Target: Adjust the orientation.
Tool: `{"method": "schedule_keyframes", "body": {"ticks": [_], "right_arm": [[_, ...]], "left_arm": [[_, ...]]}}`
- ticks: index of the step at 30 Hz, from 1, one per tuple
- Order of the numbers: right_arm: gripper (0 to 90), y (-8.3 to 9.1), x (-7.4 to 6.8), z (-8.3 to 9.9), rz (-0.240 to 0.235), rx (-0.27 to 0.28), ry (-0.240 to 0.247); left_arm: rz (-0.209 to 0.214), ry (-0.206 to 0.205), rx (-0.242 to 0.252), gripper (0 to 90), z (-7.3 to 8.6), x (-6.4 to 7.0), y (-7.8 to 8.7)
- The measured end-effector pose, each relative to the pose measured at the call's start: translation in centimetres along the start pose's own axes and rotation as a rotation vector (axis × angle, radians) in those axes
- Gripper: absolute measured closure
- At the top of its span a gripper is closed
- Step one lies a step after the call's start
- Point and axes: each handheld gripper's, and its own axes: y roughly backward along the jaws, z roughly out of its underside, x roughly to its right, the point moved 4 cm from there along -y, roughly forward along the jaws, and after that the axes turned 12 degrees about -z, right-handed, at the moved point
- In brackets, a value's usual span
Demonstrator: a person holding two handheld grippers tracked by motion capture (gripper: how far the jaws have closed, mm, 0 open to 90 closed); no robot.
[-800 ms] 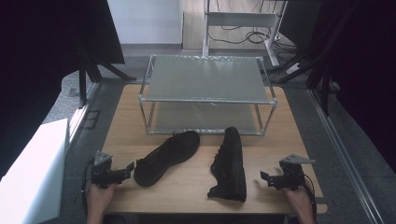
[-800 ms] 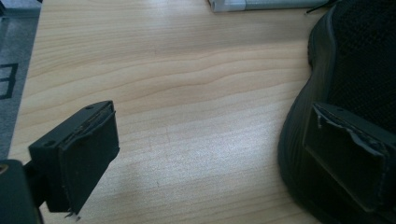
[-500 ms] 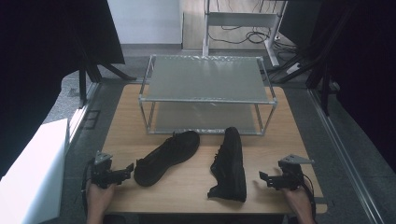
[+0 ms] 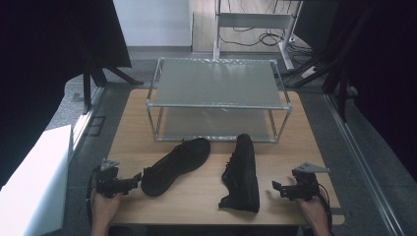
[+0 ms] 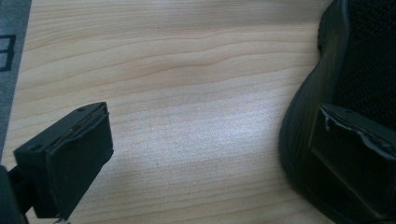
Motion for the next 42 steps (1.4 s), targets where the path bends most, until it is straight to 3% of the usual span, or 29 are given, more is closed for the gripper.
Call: {"method": "schedule_keyframes", "body": {"ticks": [6, 21, 28, 33, 42], "right_arm": [[0.8, -0.1, 0.0, 0.0, -0.003, 0.002, 0.0], [0.9, 0.0, 0.1, 0.0, 0.0, 0.007, -0.011], [1.1, -0.1, 0.1, 0.0, -0.004, 0.007, -0.014], [1.1, -0.1, 0.1, 0.0, -0.007, 0.01, -0.015], [1.1, 0.0, 0.2, 0.0, -0.012, 0.016, -0.021]], "left_arm": [[-0.029, -0.003, 0.0, 0.0, -0.4, -0.4, 0.0], [-0.055, -0.015, -0.017, 0.0, -0.6, -0.5, -1.1], [-0.027, -0.043, -0.037, 0.7, -0.4, 0.1, -1.6], [-0.01, -0.038, -0.038, 4.6, -0.2, 0.3, -1.5], [0.06, -0.116, -0.069, 2.3, 0.4, 2.9, -0.7]]}}
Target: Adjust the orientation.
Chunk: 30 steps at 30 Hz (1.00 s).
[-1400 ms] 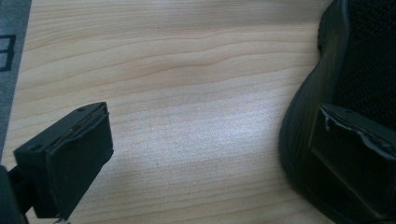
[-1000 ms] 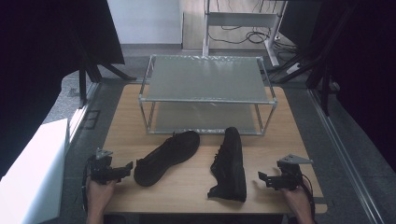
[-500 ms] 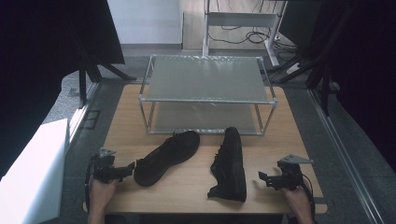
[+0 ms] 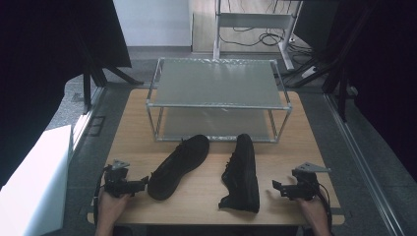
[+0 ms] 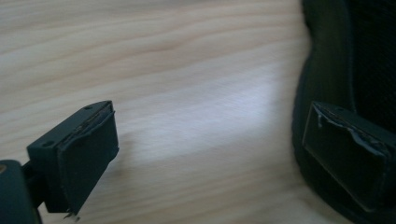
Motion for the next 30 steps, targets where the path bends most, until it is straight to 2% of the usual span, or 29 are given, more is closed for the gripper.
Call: {"method": "schedule_keyframes", "body": {"ticks": [3, 13, 14, 15, 19, 30], "right_arm": [[1.1, 0.0, 0.0, 0.0, 0.0, 0.002, -0.002], [1.1, 0.1, 0.1, 0.0, -0.004, 0.012, -0.008], [1.1, 0.1, 0.1, 0.0, -0.004, 0.013, -0.008], [1.1, 0.1, 0.1, 0.0, -0.004, 0.013, -0.008], [1.1, 0.1, 0.1, 0.0, -0.008, 0.015, -0.012], [1.1, 0.0, 0.1, 0.0, -0.012, 0.015, -0.017]], "left_arm": [[0.01, -0.034, -0.005, 2.2, 0.0, 0.9, 0.2], [0.049, -0.108, -0.014, 2.2, -0.1, 3.6, 0.7], [0.067, -0.125, -0.018, 2.1, -0.1, 4.3, 0.7], [0.067, -0.125, -0.018, 2.1, -0.1, 4.3, 0.7], [0.106, -0.161, -0.017, 1.9, -0.3, 5.9, 0.8], [0.168, -0.178, -0.005, 1.8, -0.5, 7.9, 0.8]]}}
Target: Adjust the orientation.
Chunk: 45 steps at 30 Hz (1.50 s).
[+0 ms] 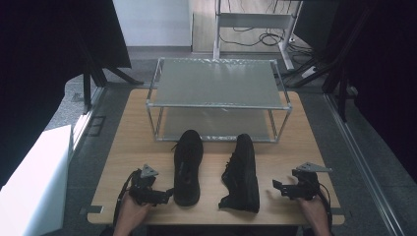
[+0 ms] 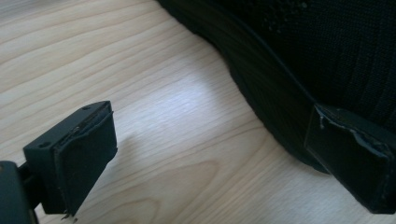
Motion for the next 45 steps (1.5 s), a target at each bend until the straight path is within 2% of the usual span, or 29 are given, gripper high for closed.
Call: {"method": "schedule_keyframes", "body": {"ticks": [5, 7, 8, 11, 13, 16, 19, 24, 34, 40, 45], "right_arm": [[1.1, 0.0, 0.0, 0.0, -0.004, -0.005, 0.0], [1.1, 0.0, 0.0, 0.0, -0.005, -0.006, -0.001], [1.1, 0.0, 0.0, 0.0, -0.005, -0.005, -0.001], [1.1, 0.0, 0.1, 0.0, -0.006, -0.002, -0.002], [1.0, 0.0, 0.1, 0.0, -0.008, 0.001, -0.007], [0.8, 0.0, 0.1, 0.0, -0.013, -0.001, -0.008], [0.7, 0.0, 0.1, 0.0, -0.017, 0.006, -0.018], [0.0, 0.3, 0.1, -0.4, -0.031, 0.05, -0.055], [0.0, 0.2, -0.4, -1.2, -0.036, 0.057, -0.019], [0.0, 0.0, -0.7, -1.8, -0.035, 0.05, -0.005], [0.0, 0.0, -1.3, -2.6, -0.03, 0.039, 0.026]], "left_arm": [[0.037, -0.009, 0.006, 1.1, -0.4, 1.3, -0.4], [0.037, -0.017, 0.006, 0.6, -0.5, 1.6, -0.4], [0.03, -0.024, 0.008, 0.5, -0.6, 1.5, -0.4], [0.011, 0.0, 0.027, 0.5, -0.6, 0.7, 0.0], [-0.018, 0.013, 0.046, 0.4, -0.5, 0.0, 0.2], [-0.083, 0.028, 0.083, 0.0, -0.3, -1.0, 0.4], [-0.114, 0.051, 0.104, 0.0, -0.1, -1.9, 0.3], [-0.131, 0.075, 0.12, 0.0, 0.1, -2.4, 0.4], [-0.144, 0.105, 0.142, 0.0, 0.2, -3.0, 0.6], [-0.146, 0.102, 0.144, 0.0, 0.1, -2.9, 0.5], [-0.143, 0.095, 0.134, 0.0, 0.2, -2.8, 0.3]]}}
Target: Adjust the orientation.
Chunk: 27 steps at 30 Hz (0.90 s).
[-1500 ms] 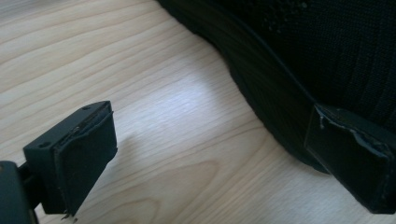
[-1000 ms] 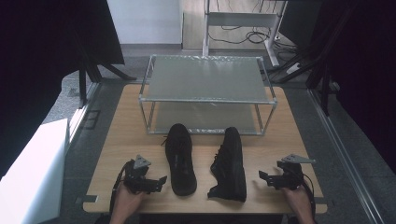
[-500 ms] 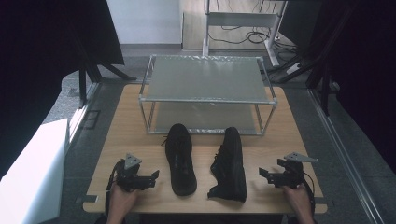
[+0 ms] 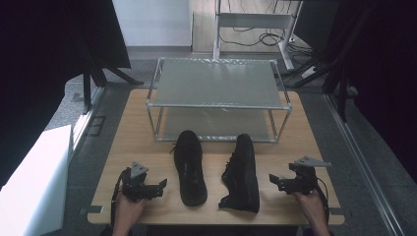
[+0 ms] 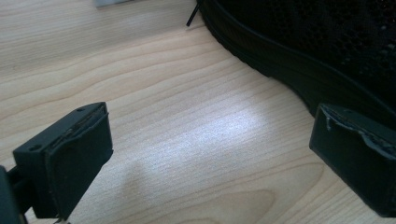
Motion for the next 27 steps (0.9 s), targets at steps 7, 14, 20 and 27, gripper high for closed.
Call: {"method": "schedule_keyframes", "body": {"ticks": [7, 14, 20, 27], "right_arm": [[0.0, -0.2, -1.0, -1.5, 0.016, -0.019, 0.05], [0.0, -0.1, -2.0, -3.3, 0.013, -0.03, 0.064], [0.0, -0.5, -2.9, -4.8, 0.004, -0.038, 0.063], [0.0, -1.6, -4.1, -6.0, -0.014, -0.049, 0.083]], "left_arm": [[-0.005, -0.004, -0.013, 0.0, 0.1, 0.0, -0.1], [-0.011, -0.004, -0.027, 0.0, 0.2, -0.1, -0.2], [-0.012, -0.006, -0.031, 0.0, 0.2, -0.2, -0.3], [-0.014, -0.007, -0.038, 0.0, 0.3, -0.2, -0.3]]}}
